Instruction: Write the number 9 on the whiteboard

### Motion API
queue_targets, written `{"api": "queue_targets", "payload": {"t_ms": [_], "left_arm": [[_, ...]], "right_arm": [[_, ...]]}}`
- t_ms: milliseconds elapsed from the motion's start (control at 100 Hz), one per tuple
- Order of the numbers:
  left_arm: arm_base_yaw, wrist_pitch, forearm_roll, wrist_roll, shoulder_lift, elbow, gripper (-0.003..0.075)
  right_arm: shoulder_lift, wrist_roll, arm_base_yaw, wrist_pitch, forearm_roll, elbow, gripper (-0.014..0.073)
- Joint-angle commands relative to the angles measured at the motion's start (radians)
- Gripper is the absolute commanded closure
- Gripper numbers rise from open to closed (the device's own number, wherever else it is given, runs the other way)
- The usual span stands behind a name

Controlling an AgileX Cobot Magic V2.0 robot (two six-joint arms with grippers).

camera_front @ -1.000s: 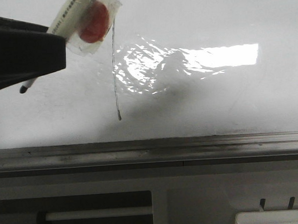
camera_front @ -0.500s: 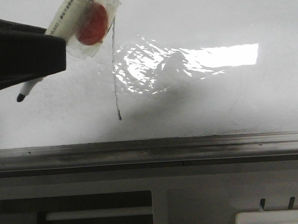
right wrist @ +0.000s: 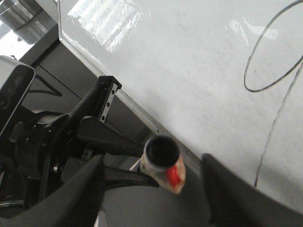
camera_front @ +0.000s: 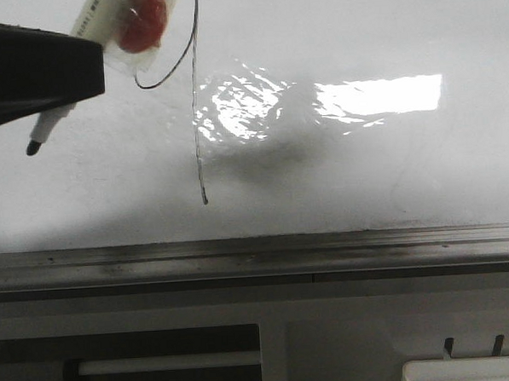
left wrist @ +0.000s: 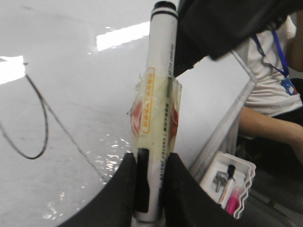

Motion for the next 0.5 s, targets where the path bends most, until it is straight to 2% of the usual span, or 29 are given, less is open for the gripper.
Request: {"api": "queue_targets", "payload": {"t_ms": [0,250,400,490], "left_arm": [[0.002,-0.018,-0.152,-0.016,-0.006,-0.027,0.0741],[0.002,0.150,-0.539,-0.015,-0.006,-0.025,0.0741],[0.002,0.153,-0.694,-0.013,-0.006,-0.021,0.0741],[0.002,0.153,-0.711,-0.011,-0.004,-0.021,0.0741]], "right_arm": [[-0.027,-0.019,0.002,-0.064,0.033,-0.034,0.0148],[-0.028,-0.019,0.002,-0.061,0.033,-0.034,0.0174],[-0.028,-0.019,0.002,-0.058,0.035,-0.034,0.0174],[-0.028,-0.019,0.002,-0.060,0.035,-0.034,0.0174]]}}
